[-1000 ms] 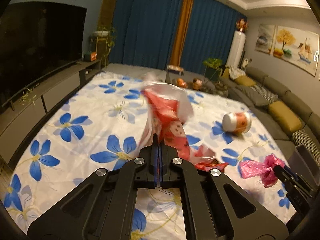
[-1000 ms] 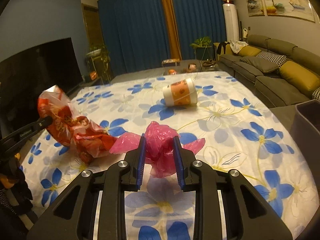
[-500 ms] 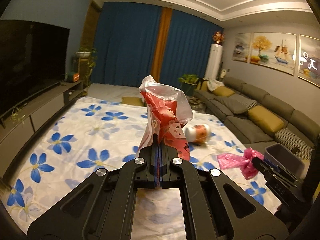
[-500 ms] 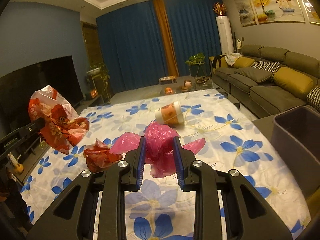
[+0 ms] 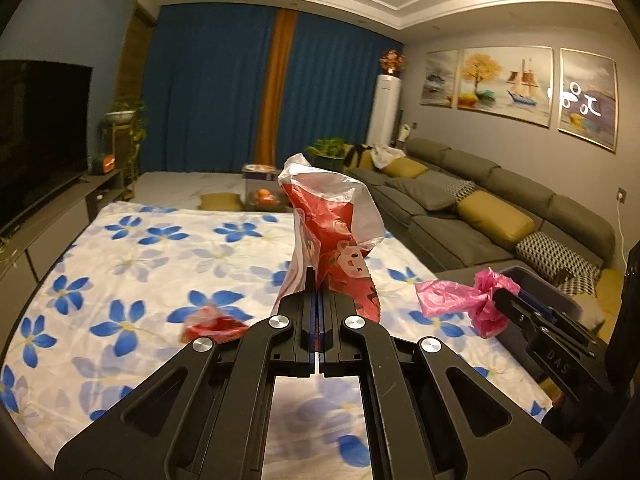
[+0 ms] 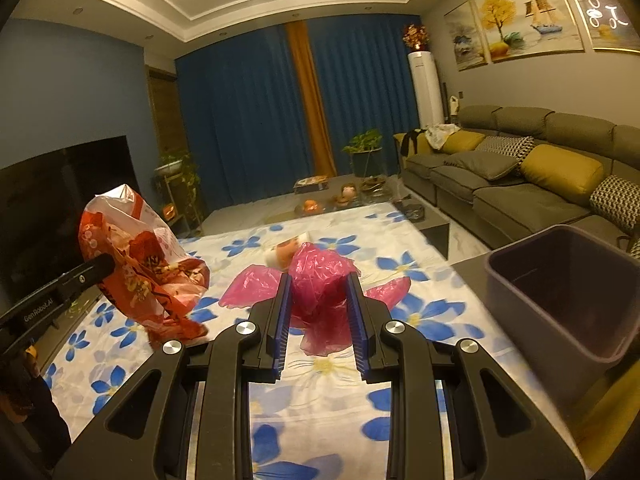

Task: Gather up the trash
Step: 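Carry the snack bag with the left tool while the right carries the pink bag to the bin, then open both tools over the grey bin to drop the snack bag and pink bag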

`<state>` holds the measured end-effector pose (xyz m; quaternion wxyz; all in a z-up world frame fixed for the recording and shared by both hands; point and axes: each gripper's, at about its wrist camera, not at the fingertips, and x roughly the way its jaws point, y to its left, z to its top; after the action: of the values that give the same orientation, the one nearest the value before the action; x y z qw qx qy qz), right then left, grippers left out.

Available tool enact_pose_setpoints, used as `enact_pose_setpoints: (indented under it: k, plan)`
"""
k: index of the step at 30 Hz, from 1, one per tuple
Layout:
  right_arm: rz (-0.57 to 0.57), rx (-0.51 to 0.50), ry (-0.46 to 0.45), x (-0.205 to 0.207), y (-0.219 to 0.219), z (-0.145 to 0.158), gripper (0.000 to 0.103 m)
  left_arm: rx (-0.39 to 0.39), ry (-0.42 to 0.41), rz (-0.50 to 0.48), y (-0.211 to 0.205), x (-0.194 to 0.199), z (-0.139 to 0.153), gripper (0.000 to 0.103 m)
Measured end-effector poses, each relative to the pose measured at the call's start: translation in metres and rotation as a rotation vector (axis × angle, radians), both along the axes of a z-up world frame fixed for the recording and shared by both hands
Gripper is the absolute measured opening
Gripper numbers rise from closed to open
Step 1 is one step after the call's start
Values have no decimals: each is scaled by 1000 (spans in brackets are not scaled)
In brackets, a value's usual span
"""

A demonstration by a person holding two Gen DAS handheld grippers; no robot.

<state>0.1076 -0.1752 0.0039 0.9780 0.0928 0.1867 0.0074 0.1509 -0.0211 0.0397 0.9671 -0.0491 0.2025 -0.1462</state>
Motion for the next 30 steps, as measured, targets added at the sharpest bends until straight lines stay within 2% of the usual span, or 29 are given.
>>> enact_pose_setpoints:
  k: [14,30]
  plan:
    - [-132,-17,-24,-18,-66,8,28,33,-8,-171,-96,4,2,0]
    - [-368,-33,-53,-35,-162,17,28,33,-47,-406,-218,9,11,0]
